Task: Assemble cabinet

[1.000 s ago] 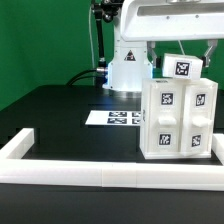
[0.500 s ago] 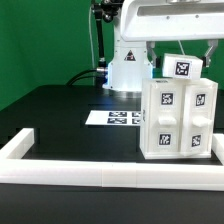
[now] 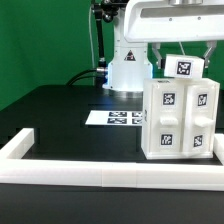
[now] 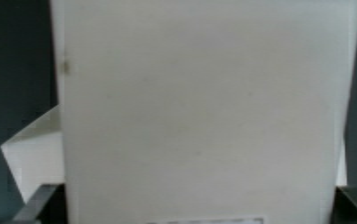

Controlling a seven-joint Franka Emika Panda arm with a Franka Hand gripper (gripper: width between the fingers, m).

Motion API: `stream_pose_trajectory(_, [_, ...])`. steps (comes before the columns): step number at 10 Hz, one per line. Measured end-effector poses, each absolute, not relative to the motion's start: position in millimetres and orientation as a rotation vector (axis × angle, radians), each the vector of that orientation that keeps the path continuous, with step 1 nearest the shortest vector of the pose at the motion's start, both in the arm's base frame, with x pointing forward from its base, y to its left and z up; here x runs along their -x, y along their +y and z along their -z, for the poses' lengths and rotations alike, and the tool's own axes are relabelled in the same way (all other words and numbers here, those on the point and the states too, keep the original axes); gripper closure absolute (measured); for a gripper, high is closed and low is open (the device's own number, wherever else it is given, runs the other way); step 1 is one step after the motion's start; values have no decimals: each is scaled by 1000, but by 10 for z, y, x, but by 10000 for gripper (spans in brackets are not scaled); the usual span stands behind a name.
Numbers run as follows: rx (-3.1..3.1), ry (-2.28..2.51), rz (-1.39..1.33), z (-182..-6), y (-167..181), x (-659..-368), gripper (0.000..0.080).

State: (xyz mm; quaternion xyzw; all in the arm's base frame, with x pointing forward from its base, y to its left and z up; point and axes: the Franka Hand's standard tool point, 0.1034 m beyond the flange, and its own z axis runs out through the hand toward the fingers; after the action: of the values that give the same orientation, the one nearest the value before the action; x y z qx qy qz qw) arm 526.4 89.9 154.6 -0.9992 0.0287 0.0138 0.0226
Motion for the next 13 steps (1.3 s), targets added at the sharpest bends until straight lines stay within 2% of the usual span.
stream_pose_trajectory(9, [3081, 156, -47, -1544, 872, -5276, 248])
stream_pose_trajectory(13, [2897, 933, -96, -1536, 925, -5282, 248])
